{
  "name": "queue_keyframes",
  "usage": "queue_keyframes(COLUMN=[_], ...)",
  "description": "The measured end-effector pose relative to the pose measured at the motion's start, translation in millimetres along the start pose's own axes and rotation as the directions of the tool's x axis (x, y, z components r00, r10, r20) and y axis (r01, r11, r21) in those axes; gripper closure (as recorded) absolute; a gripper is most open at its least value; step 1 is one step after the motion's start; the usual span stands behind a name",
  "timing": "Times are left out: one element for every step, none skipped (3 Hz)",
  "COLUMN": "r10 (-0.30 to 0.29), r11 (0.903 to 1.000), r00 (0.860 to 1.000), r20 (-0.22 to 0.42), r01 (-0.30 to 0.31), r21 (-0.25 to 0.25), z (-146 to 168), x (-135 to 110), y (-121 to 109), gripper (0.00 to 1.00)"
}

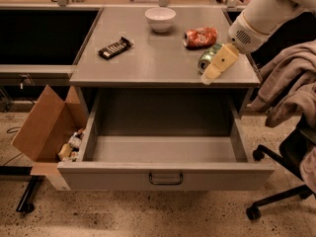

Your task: Place green can into top drawer

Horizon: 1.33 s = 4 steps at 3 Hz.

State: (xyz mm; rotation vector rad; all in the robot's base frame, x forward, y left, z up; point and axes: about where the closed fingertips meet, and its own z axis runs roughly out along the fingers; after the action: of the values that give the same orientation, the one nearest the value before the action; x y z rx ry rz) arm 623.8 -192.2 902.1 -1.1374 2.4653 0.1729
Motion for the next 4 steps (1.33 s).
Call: queue_keyframes(r10=[0.105,0.213,0.328,0.43], r11=[0.9939,0.9747,0.941,0.8991], r00=[0.994,0.977,0.945,0.903], r20=[0.025,0.019,0.022,0.025], r01=[-0.106,-0.214,-0.328,-0.43], r21=[0.03,0.065,0.082,0.081], z=[3,11,28,51], x=[-9,-15,-15,-11], y=[-23,-46,-67,-85], gripper=[0.0,0.0,0.0,0.0])
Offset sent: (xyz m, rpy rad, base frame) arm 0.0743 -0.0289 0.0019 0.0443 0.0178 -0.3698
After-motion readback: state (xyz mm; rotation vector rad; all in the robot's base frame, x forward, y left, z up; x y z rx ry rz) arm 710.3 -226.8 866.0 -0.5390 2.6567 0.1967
